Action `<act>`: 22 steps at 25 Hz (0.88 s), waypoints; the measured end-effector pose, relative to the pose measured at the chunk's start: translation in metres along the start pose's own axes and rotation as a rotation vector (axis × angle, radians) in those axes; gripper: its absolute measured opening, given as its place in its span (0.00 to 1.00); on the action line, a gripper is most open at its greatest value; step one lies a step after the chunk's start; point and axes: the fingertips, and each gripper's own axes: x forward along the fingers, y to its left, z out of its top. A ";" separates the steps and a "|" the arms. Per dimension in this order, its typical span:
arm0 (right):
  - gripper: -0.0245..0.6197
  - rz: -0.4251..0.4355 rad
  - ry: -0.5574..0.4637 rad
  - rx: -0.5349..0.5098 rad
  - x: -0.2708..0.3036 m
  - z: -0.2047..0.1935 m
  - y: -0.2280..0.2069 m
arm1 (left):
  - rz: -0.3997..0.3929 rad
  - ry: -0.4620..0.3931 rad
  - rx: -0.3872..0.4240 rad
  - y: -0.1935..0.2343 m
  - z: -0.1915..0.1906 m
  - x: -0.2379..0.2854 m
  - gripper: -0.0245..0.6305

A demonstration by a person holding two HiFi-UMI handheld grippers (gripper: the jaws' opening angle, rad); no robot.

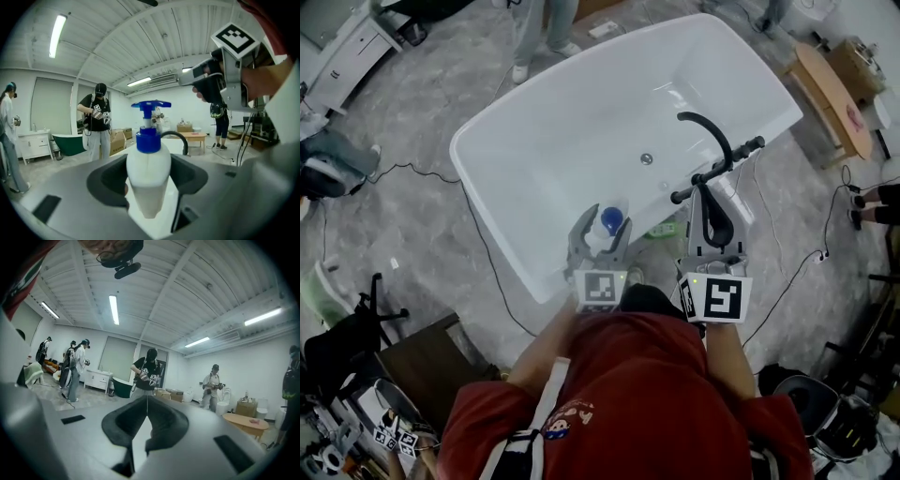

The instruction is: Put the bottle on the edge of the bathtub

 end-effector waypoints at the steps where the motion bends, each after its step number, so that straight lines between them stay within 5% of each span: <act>1: 0.06 -0.006 0.004 -0.008 -0.002 0.000 -0.001 | -0.007 0.012 -0.006 -0.002 -0.004 0.001 0.45; 22: 0.06 -0.031 0.149 -0.087 -0.033 -0.048 -0.003 | -0.176 0.115 0.037 -0.062 -0.117 0.020 0.45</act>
